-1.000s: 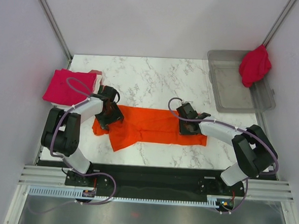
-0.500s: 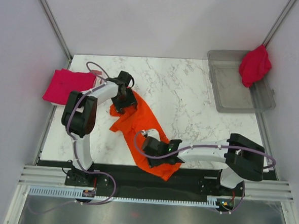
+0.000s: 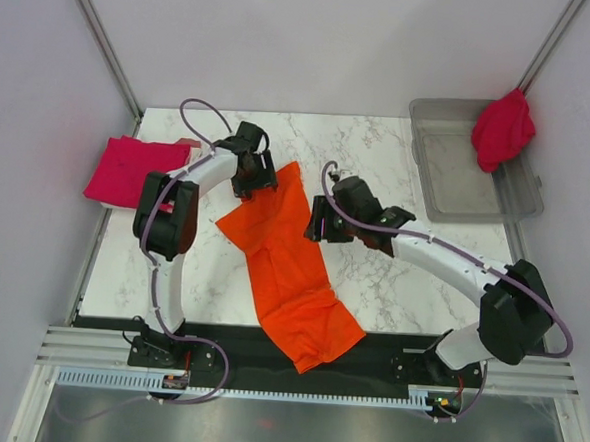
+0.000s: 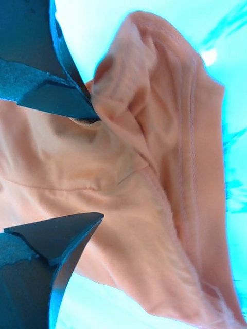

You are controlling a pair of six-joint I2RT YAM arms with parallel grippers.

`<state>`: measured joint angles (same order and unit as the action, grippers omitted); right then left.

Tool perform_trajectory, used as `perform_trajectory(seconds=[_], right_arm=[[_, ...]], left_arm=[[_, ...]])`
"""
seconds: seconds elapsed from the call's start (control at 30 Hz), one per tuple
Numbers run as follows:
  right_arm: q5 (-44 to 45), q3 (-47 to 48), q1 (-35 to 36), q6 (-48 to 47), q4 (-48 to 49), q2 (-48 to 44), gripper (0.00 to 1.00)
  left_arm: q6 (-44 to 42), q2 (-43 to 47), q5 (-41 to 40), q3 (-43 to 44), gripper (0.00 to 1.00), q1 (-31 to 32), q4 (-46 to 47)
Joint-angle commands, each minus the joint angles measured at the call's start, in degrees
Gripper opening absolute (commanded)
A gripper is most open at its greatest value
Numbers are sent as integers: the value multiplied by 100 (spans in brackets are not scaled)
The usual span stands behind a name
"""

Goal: Fold and stack the t-shirts
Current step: Fold the tshirt

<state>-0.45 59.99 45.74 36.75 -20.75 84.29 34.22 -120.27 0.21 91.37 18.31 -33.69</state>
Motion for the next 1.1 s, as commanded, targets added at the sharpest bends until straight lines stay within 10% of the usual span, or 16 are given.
perform_trajectory(seconds=[0.0, 0.77, 0.87, 1.07], right_arm=[[-648, 477, -694, -642, 202, 392, 62], [-3585, 3502, -2104, -977, 564, 4656, 60], [-3664, 3862, -2078, -960, 293, 4912, 54], [-3611, 4415, -2156, -854, 151, 5053, 6]], left_arm=[[-565, 539, -3, 83, 81, -38, 363], [-469, 3614, 489, -2017, 82, -266, 135], [-460, 3756, 524, -2176, 82, -266, 135], [-442, 3774, 612, -2404, 82, -257, 144]])
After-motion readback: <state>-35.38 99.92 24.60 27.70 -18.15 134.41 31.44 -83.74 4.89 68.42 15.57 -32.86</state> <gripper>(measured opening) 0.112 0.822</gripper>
